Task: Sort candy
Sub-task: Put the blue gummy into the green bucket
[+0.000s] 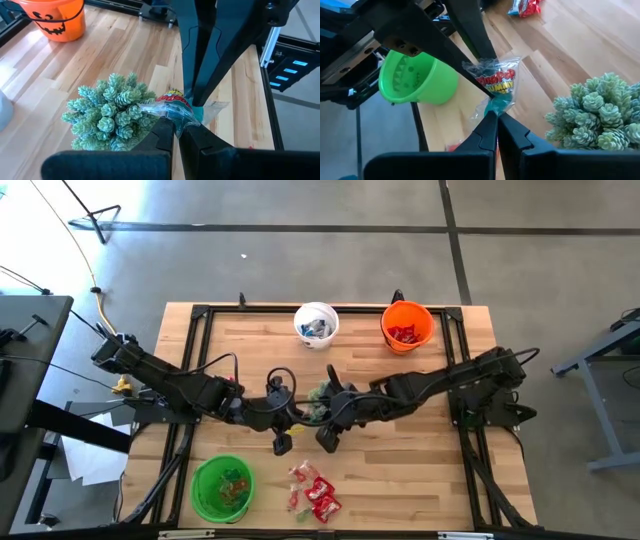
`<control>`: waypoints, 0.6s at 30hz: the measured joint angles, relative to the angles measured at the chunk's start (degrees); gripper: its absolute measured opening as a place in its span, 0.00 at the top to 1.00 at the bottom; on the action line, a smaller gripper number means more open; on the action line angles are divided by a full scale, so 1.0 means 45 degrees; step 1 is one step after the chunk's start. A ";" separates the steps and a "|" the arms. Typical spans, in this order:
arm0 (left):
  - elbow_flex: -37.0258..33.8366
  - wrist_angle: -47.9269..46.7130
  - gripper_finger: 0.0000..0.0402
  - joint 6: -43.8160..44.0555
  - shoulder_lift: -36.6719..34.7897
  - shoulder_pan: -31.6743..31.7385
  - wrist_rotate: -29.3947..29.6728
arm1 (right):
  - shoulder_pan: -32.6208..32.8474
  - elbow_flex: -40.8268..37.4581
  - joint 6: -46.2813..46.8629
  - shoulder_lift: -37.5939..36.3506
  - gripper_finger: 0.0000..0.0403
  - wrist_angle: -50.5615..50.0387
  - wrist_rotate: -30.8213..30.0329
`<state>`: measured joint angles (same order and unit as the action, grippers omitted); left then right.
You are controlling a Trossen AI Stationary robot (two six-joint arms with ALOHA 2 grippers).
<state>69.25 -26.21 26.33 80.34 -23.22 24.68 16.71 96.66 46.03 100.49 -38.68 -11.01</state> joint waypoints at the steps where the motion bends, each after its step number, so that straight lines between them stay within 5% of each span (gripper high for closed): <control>1: 0.0000 0.0001 1.00 0.0000 0.0000 0.0000 -0.0003 | -0.0046 0.0000 -0.0027 0.0000 1.00 0.0005 0.0145; 18: -0.0012 -0.1077 1.00 0.0805 -0.0032 -0.0010 -0.0243 | -0.0136 0.0000 -0.0905 -0.0019 0.64 -0.0060 -0.0145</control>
<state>69.20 -31.05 29.95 80.19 -23.27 23.59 16.10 96.66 41.95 100.40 -38.94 -11.67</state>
